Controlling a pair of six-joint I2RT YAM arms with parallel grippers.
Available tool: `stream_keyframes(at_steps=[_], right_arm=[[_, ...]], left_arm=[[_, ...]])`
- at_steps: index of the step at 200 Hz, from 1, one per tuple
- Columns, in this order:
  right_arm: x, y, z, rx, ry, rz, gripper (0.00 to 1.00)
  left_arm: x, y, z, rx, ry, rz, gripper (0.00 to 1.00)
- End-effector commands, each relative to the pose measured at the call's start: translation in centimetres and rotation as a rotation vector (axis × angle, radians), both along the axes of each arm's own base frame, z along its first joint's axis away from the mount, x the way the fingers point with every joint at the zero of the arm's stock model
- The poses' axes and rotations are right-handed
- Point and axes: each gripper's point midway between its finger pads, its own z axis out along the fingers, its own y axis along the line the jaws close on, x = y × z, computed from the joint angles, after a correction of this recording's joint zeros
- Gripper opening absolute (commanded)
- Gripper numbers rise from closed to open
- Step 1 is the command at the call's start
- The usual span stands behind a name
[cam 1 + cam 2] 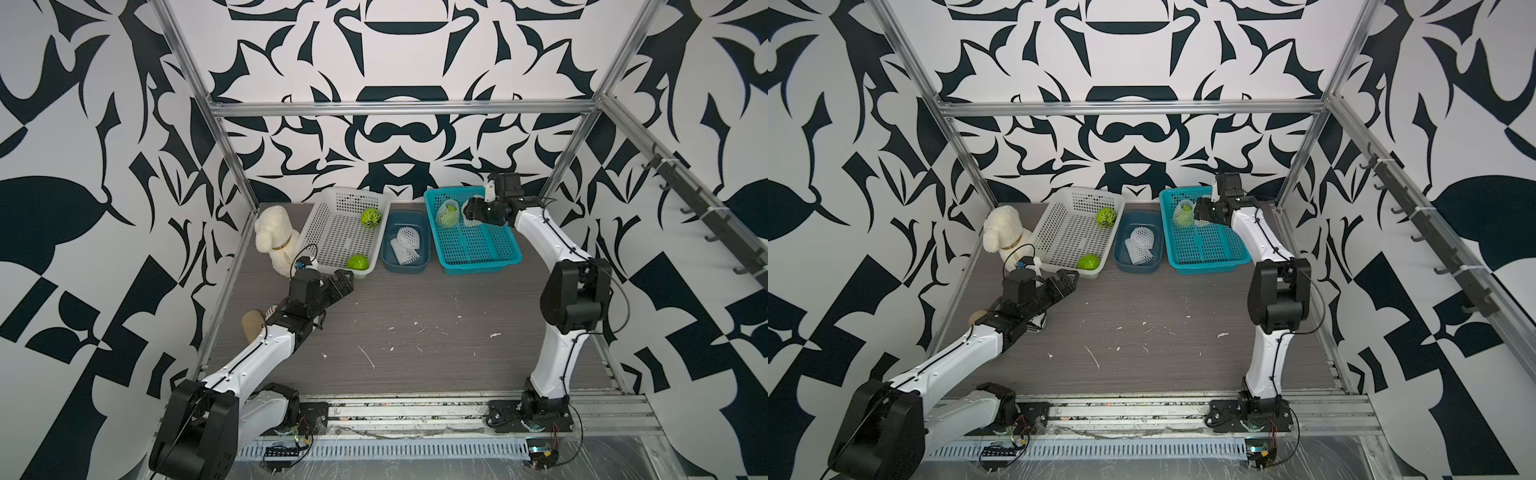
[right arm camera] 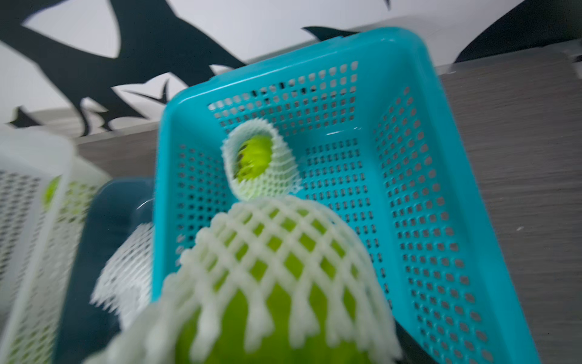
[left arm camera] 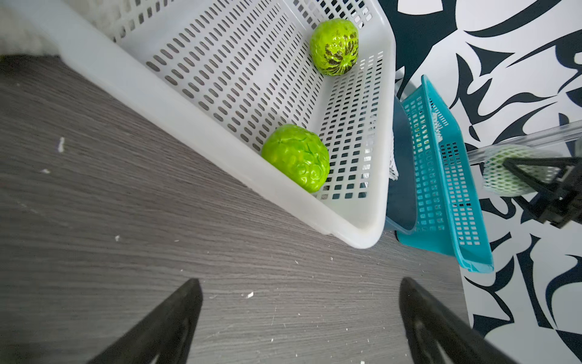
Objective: Sleeve custard apples in foam nets
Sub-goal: Place the custard apple in the basket.
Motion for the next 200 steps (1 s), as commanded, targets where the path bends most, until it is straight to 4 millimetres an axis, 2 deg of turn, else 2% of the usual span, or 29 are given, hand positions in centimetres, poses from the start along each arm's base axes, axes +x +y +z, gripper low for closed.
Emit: stream_keyframes(at_steps=[1,45,75,82,85,101,143,187,200], right_arm=[[2.7,-2.7,1.9,-0.164,-0.075,-0.082,0.63],[6.5,-3.6,-1.5,-0.221,-0.035,-0.113,0.63],[8.1,-4.0,-4.2,-0.197,0.006,-0.123,0.63],[8.4,-4.0,-4.0,-0.177,-0.001,-0.124,0.63],[8.5,-4.0,-5.1,-0.172,0.017,-0.123,0.63],[8.8,-3.8,-6.4,-0.154,0.031,-0.12,0.62],[9.3,-3.8,-8.2,-0.137,0.052,-0.12,0.62],[9.5,-4.3,-9.6,-0.133,0.071,-0.126,0.62],[9.5,-4.1,-9.8,-0.126,0.074,-0.12,0.65]], left_arm=[[0.4,0.6,0.8,0.026,-0.024,0.02,0.99],[0.8,1.0,0.0,0.042,0.001,0.038,0.99],[1.3,1.0,-0.2,0.047,0.013,0.041,0.99],[1.5,1.0,-0.3,0.049,0.017,0.044,0.99],[1.5,1.0,-0.3,0.049,0.017,0.043,1.0],[1.9,0.9,-0.4,0.049,0.023,0.043,1.0],[2.7,0.2,-1.0,0.036,0.046,0.025,0.99],[2.8,0.3,-0.7,0.028,0.04,0.036,0.99],[2.7,0.4,-0.6,0.027,0.038,0.039,1.0]])
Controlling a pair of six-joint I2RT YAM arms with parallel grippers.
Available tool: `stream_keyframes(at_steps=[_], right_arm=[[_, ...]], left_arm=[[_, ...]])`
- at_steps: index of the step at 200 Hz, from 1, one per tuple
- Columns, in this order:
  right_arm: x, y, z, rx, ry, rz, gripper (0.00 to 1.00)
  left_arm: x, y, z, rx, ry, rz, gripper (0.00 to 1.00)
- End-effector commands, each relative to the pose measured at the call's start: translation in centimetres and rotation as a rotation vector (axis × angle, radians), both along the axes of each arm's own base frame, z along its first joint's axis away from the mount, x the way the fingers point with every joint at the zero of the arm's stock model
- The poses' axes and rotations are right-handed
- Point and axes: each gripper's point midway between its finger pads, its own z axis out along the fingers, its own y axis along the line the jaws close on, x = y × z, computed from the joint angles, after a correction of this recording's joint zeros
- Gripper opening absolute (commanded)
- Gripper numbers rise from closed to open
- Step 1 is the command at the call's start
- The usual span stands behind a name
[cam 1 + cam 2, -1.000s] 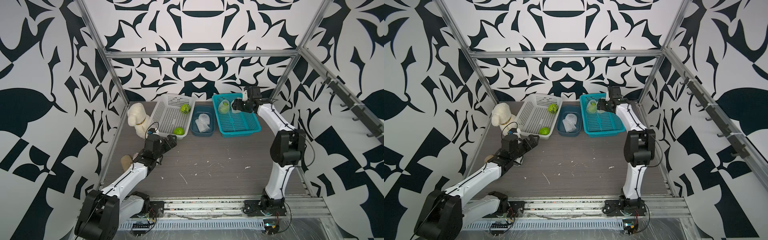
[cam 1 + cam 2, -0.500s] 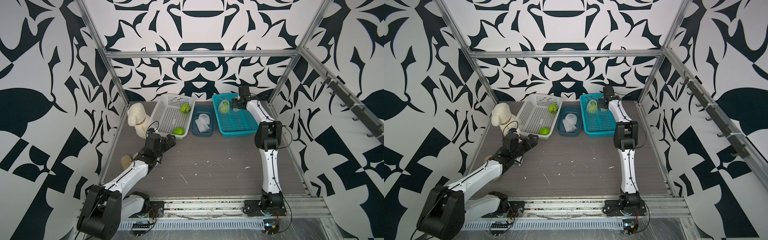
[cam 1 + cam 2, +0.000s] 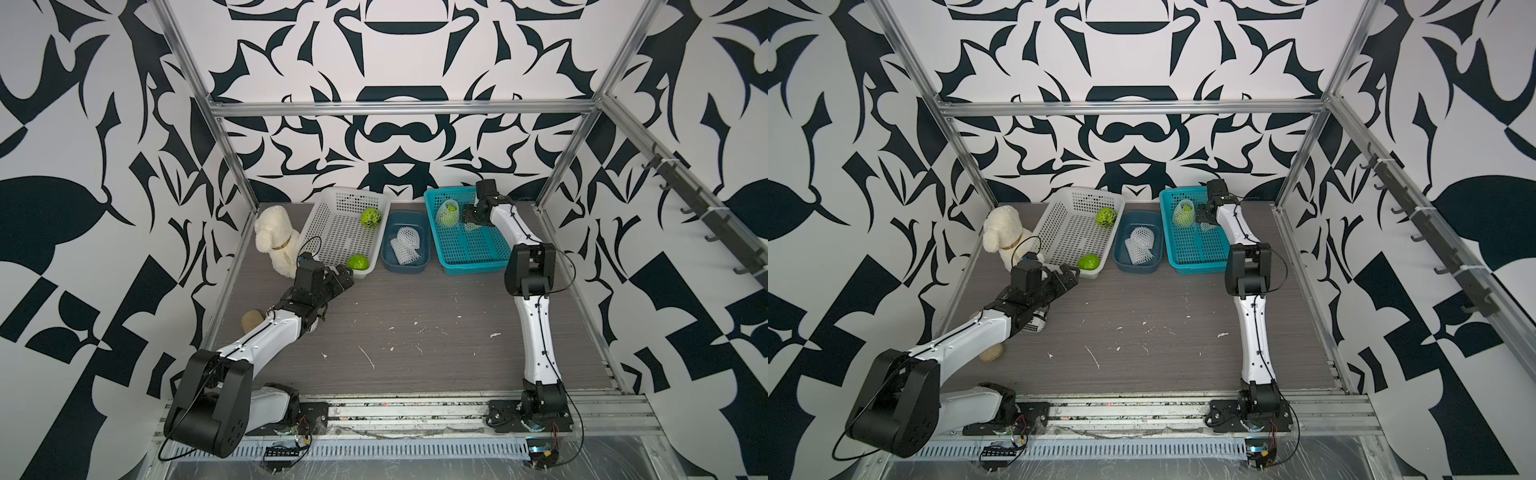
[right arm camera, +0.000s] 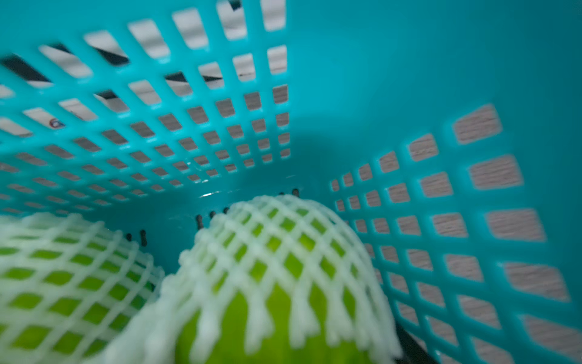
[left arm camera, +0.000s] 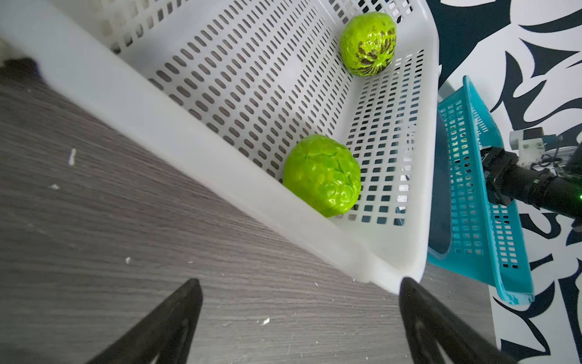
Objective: Sleeve custard apples in foam nets
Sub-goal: Place the custard apple in the basket.
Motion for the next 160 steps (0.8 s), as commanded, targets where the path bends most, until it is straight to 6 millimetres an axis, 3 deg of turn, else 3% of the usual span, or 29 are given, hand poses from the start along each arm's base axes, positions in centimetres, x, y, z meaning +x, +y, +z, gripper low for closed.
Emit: stream_keyframes(at_steps=[1,60,94,160], right_arm=[[0.67,-0.06,2.19,0.02,-0.045,-0.005,0.66],[0.7,0.16,2.03,0.039,-0.043,-0.003,0.71],[0.52,0.21,1.82,0.042,-0.033,-0.004,0.99],[0.17,0.2,2.26,0.048,-0.025,-0.016,1.0]], left_arm=[[0.54,-0.01,1.42,-0.011,-0.037,0.003,1.0],[0.58,-0.09,1.55,-0.021,-0.037,0.004,1.0],[0.55,-0.12,1.71,-0.022,-0.04,0.003,0.99],[0.64,-0.24,1.88,-0.025,-0.044,-0.002,0.99]])
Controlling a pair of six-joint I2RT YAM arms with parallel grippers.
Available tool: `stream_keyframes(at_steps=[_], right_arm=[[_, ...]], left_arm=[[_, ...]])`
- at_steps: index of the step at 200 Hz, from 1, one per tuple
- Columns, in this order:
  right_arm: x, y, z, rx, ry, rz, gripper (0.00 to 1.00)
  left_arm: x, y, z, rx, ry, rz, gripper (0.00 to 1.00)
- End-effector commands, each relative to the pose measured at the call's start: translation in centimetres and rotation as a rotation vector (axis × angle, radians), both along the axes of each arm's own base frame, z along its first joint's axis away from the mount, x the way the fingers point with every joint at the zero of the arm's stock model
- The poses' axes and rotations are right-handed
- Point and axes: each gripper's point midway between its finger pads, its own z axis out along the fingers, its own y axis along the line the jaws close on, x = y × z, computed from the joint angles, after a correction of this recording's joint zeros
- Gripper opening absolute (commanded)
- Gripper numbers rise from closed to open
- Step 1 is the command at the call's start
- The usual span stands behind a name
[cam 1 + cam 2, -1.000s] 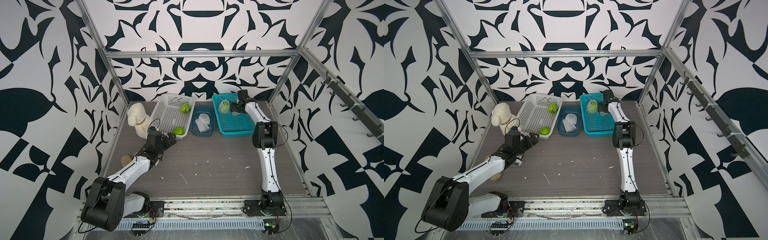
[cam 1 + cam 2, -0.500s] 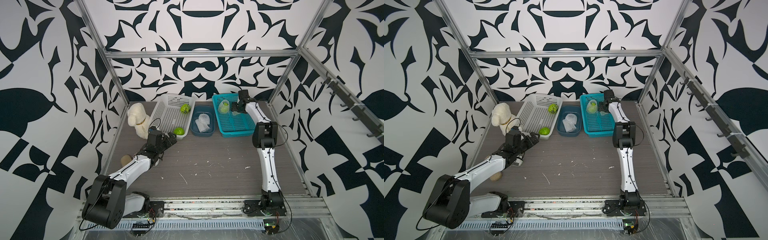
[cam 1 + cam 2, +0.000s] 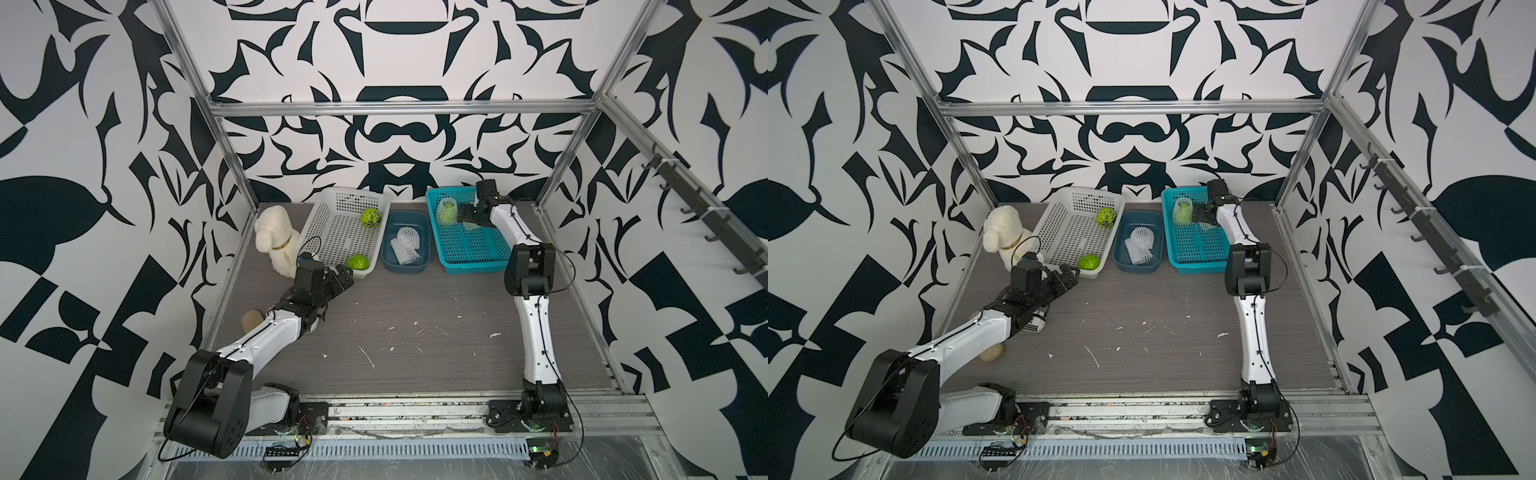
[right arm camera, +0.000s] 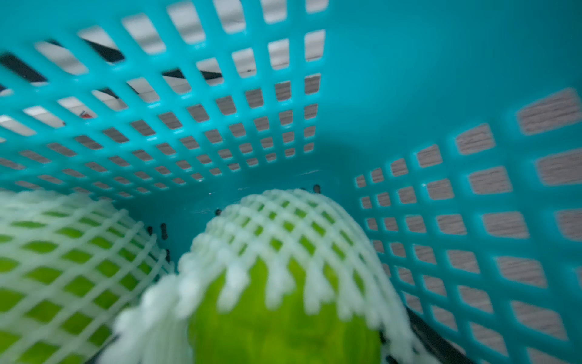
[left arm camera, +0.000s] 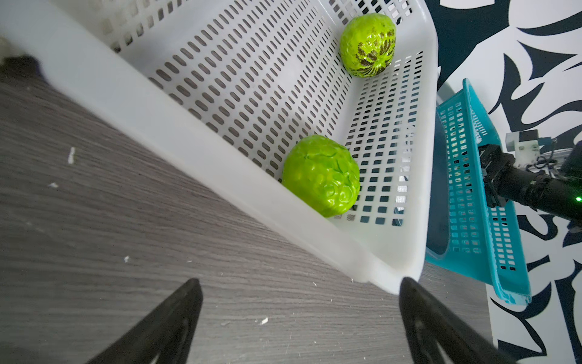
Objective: Sleeve custard apples in foam nets
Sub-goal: Place the custard apple in the basket.
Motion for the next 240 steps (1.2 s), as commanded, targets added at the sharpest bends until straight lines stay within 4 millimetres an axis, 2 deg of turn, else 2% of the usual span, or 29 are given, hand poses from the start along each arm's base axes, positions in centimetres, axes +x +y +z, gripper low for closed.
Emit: stream_keyframes(at_steps=[1,54,118,168,210,220,222,225,240], right_arm=[[0.2,-0.3,2.6,0.008,-0.035,-0.018,0.99],[-0.8,-1.4,4.0,-0.04,-0.024,-0.055,1.0],[-1.9,-2.9,3.8,-0.195,0.022,-0.058,1.0],[-2.1,-2.3,4.3,-0.198,0.026,-0.034,1.0],[-2.9,-0.8,6.4,-0.105,0.012,-0.007,1.0],[-3.1,-0.7,6.1,-0.1,0.024,-0.008,1.0],[-3.2,-0.7,7.2,-0.097,0.007,-0.011,1.0],[-3.3,-0.8,7.7,-0.096,0.001,-0.014,0.99],[-4.0,-0.7,8.7,-0.084,0.004,-0.016,1.0]], left_arm=[[0.6,-0.2,1.8,-0.018,-0.045,-0.005,0.99],[1.0,-0.6,1.9,-0.031,-0.047,-0.018,1.0],[1.0,-0.6,1.9,-0.028,-0.051,-0.022,1.0],[1.1,-0.6,2.1,-0.029,-0.056,-0.022,1.0],[1.3,-0.7,2.6,-0.027,-0.069,-0.024,0.99],[1.4,-0.8,2.8,-0.026,-0.074,-0.027,0.99],[1.4,-0.8,2.9,-0.026,-0.074,-0.027,0.99],[1.5,-0.8,2.9,-0.025,-0.076,-0.027,1.0],[1.7,-0.9,3.3,-0.021,-0.085,-0.034,1.0]])
